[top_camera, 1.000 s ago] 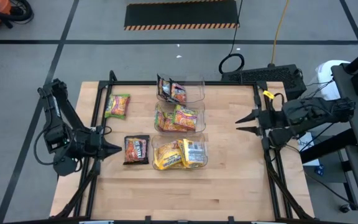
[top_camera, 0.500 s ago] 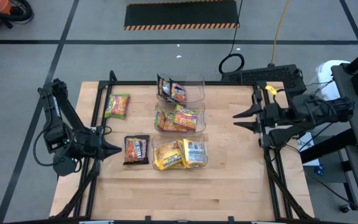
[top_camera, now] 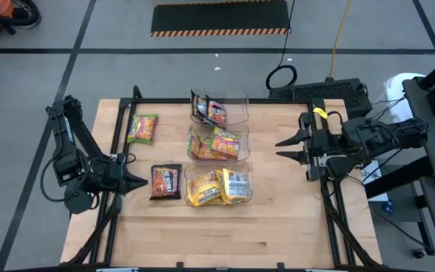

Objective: Sort Maruchan noodles
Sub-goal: Put the black noodle pack into the top transparent bin

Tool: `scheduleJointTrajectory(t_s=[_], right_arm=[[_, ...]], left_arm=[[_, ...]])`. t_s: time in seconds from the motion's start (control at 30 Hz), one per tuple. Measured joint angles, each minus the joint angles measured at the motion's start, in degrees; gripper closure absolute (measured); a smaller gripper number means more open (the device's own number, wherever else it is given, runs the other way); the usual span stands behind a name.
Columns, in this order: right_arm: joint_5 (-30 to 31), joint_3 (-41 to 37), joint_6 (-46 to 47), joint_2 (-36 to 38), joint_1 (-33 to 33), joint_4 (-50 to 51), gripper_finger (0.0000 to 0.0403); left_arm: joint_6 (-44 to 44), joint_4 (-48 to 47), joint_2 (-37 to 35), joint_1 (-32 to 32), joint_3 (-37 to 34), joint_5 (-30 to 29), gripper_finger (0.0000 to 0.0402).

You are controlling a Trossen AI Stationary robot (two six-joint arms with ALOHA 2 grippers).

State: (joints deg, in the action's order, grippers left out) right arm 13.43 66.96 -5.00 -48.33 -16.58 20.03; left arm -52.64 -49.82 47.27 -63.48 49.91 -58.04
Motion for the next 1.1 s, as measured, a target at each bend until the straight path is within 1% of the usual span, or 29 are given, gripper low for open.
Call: scheduleJointTrajectory(t_s=[0.43, 0.53, 0.63, 0.8, 0.9, 1.1], right_arm=[[0.02, 0.00, -0.64, -0.11, 0.00, 0.60, 0.0312], [0.03, 0.02, -0.40, 0.69, 0.00, 5.38, 0.0312], [0.15, 0.02, 3.02, 1.86, 0.00, 10.46, 0.0312], [0.15, 0.02, 7.19, 3.14, 0.02, 12.40, 0.0312], [0.09, 0.02, 7.31, 3.74, 0.02, 12.39, 0.0312], [0.09, 0.02, 7.33, 4.30, 0.02, 12.41, 0.0312]], left_arm=[[0.02, 0.00, 0.00, 0.02, 0.00, 0.04, 0.0376], [0.26, -0.03, 0.00, 0.02, 0.00, -0.16, 0.0376], [-0.23, -0.11, 0.00, 0.02, 0.00, -1.70, 0.0376], [-0.82, 0.01, -0.04, 0.02, -0.80, -2.88, 0.0376], [-3.38, 0.06, -0.30, 0.02, -2.89, -3.92, 0.0376], [-12.04, 0.82, -0.81, 0.08, -7.44, -3.99, 0.0376]])
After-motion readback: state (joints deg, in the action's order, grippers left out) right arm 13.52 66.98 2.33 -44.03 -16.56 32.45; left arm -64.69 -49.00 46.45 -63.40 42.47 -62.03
